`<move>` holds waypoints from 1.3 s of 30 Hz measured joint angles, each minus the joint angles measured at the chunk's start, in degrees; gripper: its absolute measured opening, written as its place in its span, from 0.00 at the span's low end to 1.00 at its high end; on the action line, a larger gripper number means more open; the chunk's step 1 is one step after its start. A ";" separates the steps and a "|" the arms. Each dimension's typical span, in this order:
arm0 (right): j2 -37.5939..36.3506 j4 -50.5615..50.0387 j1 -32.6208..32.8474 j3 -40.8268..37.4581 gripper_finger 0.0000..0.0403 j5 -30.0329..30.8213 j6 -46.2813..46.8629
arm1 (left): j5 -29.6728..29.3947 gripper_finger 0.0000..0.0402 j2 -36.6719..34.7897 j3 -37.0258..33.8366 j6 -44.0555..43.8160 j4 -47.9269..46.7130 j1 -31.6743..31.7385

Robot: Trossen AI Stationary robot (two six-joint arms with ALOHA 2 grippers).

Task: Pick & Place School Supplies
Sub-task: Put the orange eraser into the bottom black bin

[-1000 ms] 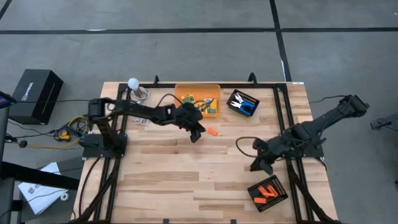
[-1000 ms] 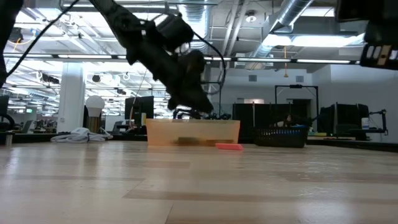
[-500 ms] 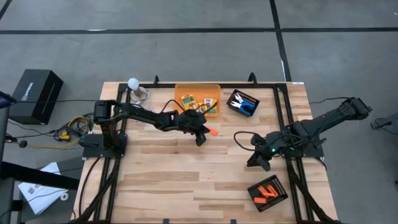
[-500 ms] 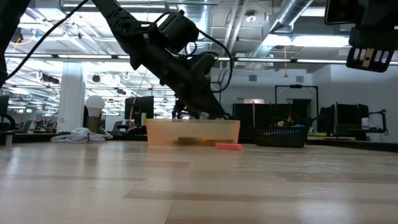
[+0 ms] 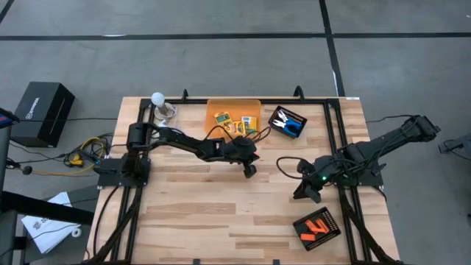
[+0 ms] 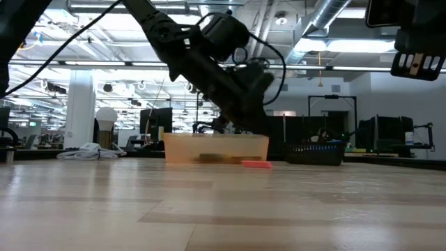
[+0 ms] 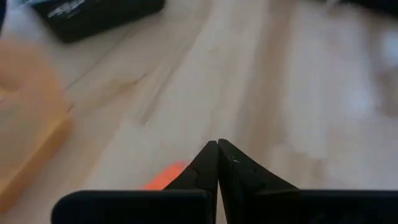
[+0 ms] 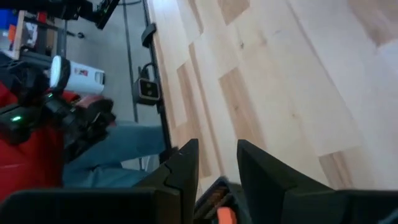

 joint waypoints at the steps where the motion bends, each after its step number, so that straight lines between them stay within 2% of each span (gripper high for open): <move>1: 0.00 -0.04 -0.03 0.00 0.25 -0.62 0.28 | -1.64 0.00 0.25 0.14 -0.04 -1.00 0.14; 7: 0.00 -0.23 -0.03 0.00 0.25 -2.06 -0.48 | -7.91 0.00 0.04 0.23 -0.02 -4.81 0.21; 20: 0.00 -1.14 -0.07 0.00 0.25 -1.99 -3.72 | -7.67 0.00 0.38 0.22 -0.35 -5.29 -2.68; 35: 0.00 -1.16 -0.07 0.00 0.25 -1.99 -5.18 | -8.87 0.00 0.48 0.01 -0.35 -6.90 0.19; 39: 0.00 -1.16 -0.07 0.00 0.25 -1.99 -5.18 | -6.74 0.00 1.59 -0.07 -0.39 -7.08 -0.53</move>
